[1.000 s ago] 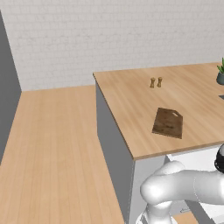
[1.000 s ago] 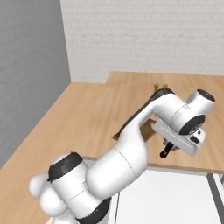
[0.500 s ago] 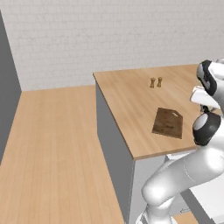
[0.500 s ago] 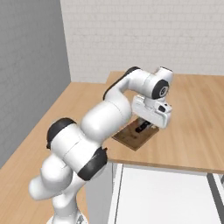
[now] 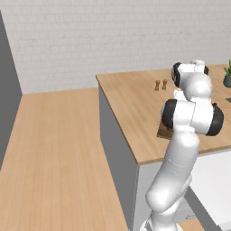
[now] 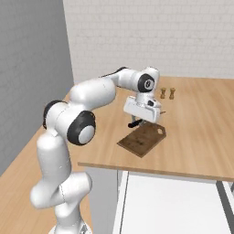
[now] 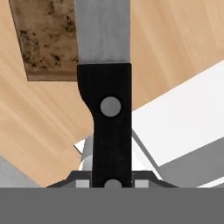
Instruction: Pick up the knife from the drawer and place it on the cutting board. Then place the meat from the plate to the cutting board.
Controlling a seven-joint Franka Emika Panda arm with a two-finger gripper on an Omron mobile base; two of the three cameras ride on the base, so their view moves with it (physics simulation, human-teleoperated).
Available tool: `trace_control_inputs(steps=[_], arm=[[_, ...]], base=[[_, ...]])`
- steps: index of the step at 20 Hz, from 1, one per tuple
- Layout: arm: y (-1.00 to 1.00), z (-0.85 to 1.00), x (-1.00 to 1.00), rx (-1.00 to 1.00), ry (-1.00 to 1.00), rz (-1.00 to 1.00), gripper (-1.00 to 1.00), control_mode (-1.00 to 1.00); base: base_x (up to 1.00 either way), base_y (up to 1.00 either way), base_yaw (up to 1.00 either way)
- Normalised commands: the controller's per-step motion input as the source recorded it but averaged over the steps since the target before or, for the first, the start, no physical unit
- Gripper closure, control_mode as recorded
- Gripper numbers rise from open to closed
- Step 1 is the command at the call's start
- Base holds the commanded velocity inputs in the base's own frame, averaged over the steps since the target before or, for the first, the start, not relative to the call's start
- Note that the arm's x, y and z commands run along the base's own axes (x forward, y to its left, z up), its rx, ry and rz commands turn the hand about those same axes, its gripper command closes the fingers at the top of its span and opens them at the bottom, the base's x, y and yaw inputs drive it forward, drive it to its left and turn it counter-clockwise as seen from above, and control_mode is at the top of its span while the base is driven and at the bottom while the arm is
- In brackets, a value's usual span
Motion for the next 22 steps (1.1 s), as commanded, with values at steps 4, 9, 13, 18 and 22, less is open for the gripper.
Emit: trace_control_inputs(steps=[4,9,13,18,22], arm=[[0.0,-0.37,0.73,0.0,0.08,0.0,1.0,-1.0],[0.0,-0.58,0.57,-0.01,0.01,0.0,1.0,-1.0],[0.0,-0.47,0.53,0.0,0.0,0.0,1.0,-1.0],[0.11,-0.33,0.52,-0.01,0.01,0.0,1.0,-1.0],[0.36,-0.37,-0.06,-0.11,0.0,0.0,1.0,-1.0]], base=[[0.0,0.0,0.0],[0.0,0.0,0.0],[0.0,0.0,0.0],[0.0,0.0,0.0],[0.0,0.0,0.0]])
